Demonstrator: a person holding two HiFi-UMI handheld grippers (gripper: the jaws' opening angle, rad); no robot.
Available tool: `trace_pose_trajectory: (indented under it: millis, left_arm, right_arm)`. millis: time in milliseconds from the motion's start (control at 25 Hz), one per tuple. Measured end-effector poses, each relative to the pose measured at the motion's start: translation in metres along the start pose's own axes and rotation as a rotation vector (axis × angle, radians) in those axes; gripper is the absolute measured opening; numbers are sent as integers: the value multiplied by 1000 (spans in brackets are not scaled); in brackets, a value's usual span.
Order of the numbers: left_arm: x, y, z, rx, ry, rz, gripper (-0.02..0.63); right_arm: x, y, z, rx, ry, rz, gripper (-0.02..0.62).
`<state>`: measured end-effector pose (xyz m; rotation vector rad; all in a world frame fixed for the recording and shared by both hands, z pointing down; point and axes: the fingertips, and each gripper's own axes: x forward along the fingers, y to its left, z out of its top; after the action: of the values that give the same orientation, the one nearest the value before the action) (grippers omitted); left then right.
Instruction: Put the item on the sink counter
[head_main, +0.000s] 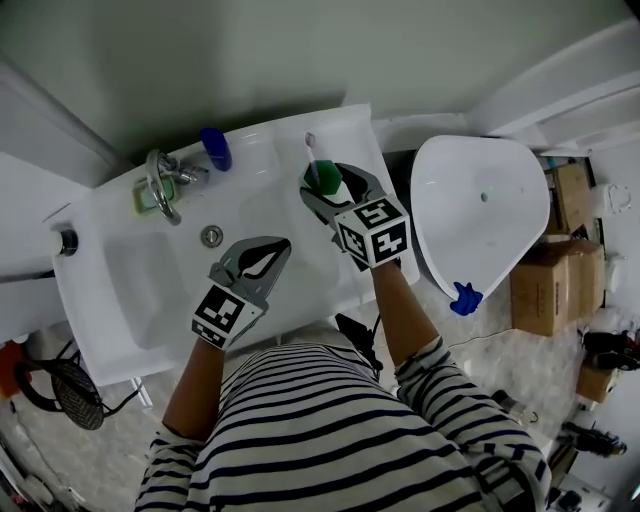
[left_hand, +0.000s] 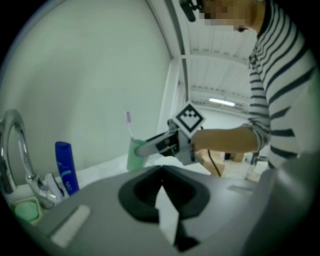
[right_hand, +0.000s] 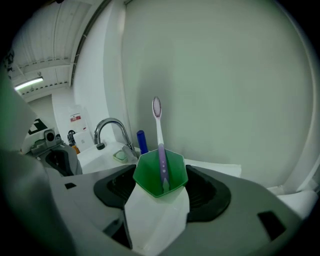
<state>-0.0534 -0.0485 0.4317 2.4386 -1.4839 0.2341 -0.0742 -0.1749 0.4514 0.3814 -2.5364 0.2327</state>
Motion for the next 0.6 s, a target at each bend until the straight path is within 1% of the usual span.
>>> trace_pose_trajectory:
  millis: [280,600]
  left_arm:
    - [-16,16,-7,-23,-5,40,6]
    - [-32,33,-17,-51,2,70,6]
  right_arm:
    - [51,9,16,12,4,50,310]
    - [97,9,26,24,-12,53,310]
